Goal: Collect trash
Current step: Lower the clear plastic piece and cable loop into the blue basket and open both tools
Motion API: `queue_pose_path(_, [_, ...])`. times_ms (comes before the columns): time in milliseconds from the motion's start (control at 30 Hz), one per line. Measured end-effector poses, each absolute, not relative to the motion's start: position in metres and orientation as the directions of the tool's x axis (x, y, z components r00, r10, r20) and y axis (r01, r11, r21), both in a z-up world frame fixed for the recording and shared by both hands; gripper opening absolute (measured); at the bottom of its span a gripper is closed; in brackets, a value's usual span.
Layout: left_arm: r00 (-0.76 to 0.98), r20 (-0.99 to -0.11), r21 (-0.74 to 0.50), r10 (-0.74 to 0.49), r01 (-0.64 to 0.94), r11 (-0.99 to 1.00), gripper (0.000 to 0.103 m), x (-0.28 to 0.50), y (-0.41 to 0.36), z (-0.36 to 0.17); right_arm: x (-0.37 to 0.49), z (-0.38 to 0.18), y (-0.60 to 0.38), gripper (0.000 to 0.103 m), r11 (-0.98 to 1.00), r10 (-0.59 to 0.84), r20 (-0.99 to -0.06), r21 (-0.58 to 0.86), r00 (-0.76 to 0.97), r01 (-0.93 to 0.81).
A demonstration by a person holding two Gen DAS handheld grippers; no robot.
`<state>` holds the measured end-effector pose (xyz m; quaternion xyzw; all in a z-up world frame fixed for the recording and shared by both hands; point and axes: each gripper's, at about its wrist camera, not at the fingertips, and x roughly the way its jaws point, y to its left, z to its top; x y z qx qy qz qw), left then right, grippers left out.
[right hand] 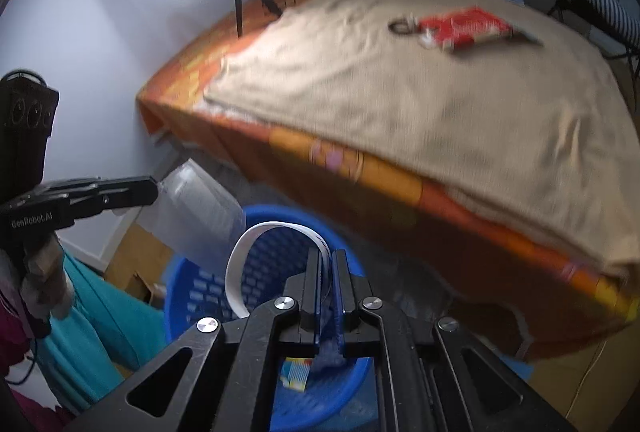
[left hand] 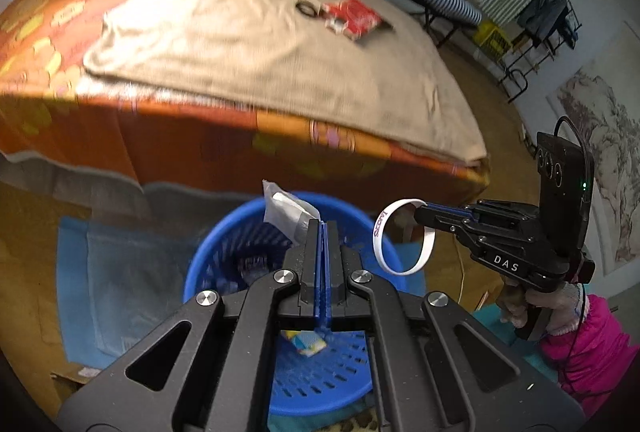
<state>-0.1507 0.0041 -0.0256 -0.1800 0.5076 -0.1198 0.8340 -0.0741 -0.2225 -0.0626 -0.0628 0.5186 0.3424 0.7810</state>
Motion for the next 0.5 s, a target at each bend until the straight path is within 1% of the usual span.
queue_pose_path(100, [0.412,-0.824,-0.420,-0.388,0.014,0.907,0.000,-0.153,0.000,-0.042,-0.086,-0.078,-0.223,0.003,0.753,0.446,-0.871,0.243,0.203,-0.611])
queue_pose_path(233, [0.340,-0.856,-0.414,-0.389,0.001,0.910,0.000,-0.156,-0.009,-0.065,-0.095,-0.090,-0.221,0.010,0.744,0.436,-0.884,0.248,0.170,-0.620])
queue_pose_path(267, [0.327,-0.862,-0.410,-0.388,-0.001,0.912,0.000,-0.156,-0.010,-0.069,-0.096,-0.092,-0.221,0.014,0.742,0.437,-0.884,0.250,0.165,-0.622])
queue_pose_path(300, [0.316,-0.869,-0.402,-0.382,0.000,0.915,0.000,-0.157,-0.012,-0.073,-0.098,-0.094,-0.221,0.024,0.741,0.436,-0.885,0.249,0.164,-0.623])
queue_pose_path(333, [0.308,-0.874,-0.395,-0.376,0.000,0.919,0.000,-0.157,-0.013,-0.075,-0.099,-0.095,-0.221,0.028,0.740,0.436,-0.885,0.249,0.163,-0.625])
queue_pose_path(367, [0.298,-0.880,-0.389,-0.371,-0.002,0.921,0.000,-0.157,-0.014,-0.078,-0.099,-0.095,-0.222,0.028,0.738,0.434,-0.886,0.247,0.162,-0.628])
queue_pose_path(400, [0.296,-0.881,-0.388,-0.369,-0.005,0.922,0.008,-0.157,-0.013,-0.080,-0.099,-0.096,-0.222,0.030,0.737,0.432,-0.887,0.245,0.161,-0.629])
queue_pose_path(433, [0.297,-0.882,-0.386,-0.366,-0.010,0.922,0.012,-0.157,-0.013,-0.080,-0.099,-0.097,-0.223,0.036,0.739,0.430,-0.888,0.243,0.162,-0.629])
queue_pose_path(467, [0.303,-0.881,-0.384,-0.362,-0.014,0.923,0.027,-0.156,-0.012,-0.079,-0.098,-0.097,-0.224,0.042,0.742,0.429,-0.888,0.241,0.166,-0.626])
queue_pose_path(500, [0.315,-0.880,-0.380,-0.356,-0.019,0.925,0.040,-0.157,-0.011,-0.078,-0.098,-0.096,-0.224,0.053,0.744,0.430,-0.887,0.241,0.170,-0.623])
